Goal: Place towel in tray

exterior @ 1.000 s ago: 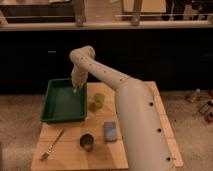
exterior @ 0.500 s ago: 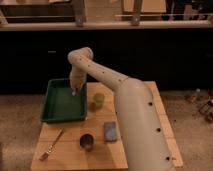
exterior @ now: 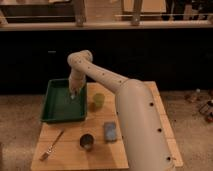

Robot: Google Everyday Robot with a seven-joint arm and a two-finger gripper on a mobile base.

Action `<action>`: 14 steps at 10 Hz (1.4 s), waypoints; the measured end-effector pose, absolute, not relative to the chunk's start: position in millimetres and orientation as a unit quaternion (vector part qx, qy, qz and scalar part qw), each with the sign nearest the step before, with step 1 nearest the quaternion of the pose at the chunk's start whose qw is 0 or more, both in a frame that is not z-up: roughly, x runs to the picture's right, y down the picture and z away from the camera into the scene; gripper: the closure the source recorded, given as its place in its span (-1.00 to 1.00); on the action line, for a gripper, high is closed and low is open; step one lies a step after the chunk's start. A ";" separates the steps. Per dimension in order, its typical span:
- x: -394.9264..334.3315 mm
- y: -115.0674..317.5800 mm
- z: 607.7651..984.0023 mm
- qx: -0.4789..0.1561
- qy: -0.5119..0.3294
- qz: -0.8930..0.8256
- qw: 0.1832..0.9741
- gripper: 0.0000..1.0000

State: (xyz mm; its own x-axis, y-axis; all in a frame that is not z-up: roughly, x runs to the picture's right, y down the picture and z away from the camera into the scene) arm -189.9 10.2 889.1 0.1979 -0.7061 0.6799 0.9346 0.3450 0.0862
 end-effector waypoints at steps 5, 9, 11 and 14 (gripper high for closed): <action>-202.3 33.4 877.4 -0.179 -0.351 -0.563 0.726 0.92; -211.8 43.7 861.1 -0.167 -0.375 -0.579 0.704 0.12; -214.6 44.2 856.4 -0.161 -0.380 -0.582 0.701 -0.30; -221.1 43.4 855.1 -0.156 -0.382 -0.585 0.698 -0.60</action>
State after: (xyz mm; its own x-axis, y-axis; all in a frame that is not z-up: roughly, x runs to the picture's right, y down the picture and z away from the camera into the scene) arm -221.1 43.4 855.1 0.0229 -0.6978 0.7159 0.9362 0.2663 0.2296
